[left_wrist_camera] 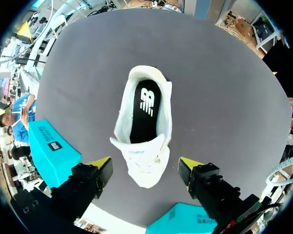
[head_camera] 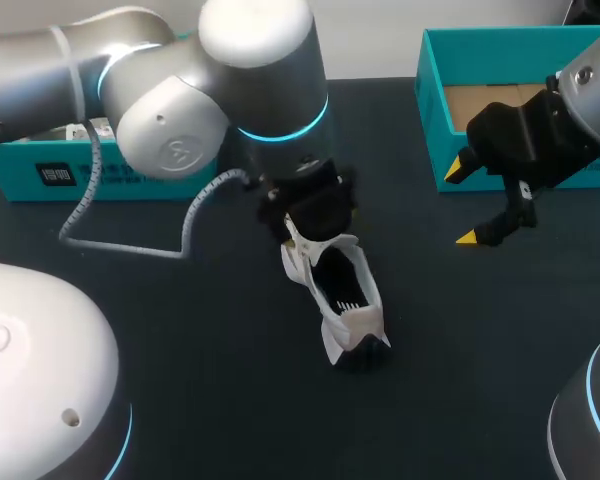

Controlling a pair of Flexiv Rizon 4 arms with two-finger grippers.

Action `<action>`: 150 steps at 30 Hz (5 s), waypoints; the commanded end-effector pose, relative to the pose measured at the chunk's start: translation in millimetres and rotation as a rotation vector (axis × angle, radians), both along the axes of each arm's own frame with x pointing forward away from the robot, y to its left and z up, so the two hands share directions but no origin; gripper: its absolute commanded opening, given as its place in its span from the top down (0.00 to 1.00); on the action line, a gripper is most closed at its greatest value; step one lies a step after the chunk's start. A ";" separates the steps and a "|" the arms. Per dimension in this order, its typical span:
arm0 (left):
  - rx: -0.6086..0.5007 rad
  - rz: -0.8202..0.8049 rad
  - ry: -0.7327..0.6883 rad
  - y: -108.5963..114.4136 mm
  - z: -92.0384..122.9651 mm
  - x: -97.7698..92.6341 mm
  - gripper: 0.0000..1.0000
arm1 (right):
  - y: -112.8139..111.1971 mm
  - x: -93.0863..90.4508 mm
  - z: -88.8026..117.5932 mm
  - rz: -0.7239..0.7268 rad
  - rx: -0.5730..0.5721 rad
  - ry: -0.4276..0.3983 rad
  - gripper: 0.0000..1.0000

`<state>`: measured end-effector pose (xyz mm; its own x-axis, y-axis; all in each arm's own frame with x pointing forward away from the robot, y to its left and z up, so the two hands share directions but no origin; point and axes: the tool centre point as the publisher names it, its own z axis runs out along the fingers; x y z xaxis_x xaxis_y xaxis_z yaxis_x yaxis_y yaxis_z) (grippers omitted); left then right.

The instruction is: Take the shoe out of the shoebox, open the shoe tongue, remove and reinsert the insole, then place the shoe into the shoebox

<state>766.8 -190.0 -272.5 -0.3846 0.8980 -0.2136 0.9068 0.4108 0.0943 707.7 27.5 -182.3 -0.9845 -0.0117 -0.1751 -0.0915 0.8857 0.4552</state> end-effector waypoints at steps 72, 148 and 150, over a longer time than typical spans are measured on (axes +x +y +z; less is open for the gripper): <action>0.005 -0.069 0.172 -24.8 -39.1 -25.8 0.64 | 1.3 0.9 -1.4 -0.001 -0.002 0.000 0.00; -0.106 1.396 0.350 -51.3 -36.2 -120.1 0.00 | 1.3 0.9 -1.4 -0.001 -0.002 0.000 0.00; -0.119 1.386 0.352 -55.6 -40.4 -124.2 0.00 | 1.3 0.9 -1.4 -0.001 -0.002 0.000 0.00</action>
<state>646.5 -236.7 -302.3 -0.9658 -0.2570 0.0346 -0.2593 0.9559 -0.1383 707.7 27.5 -182.3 -0.9845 -0.0115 -0.1751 -0.0913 0.8857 0.4552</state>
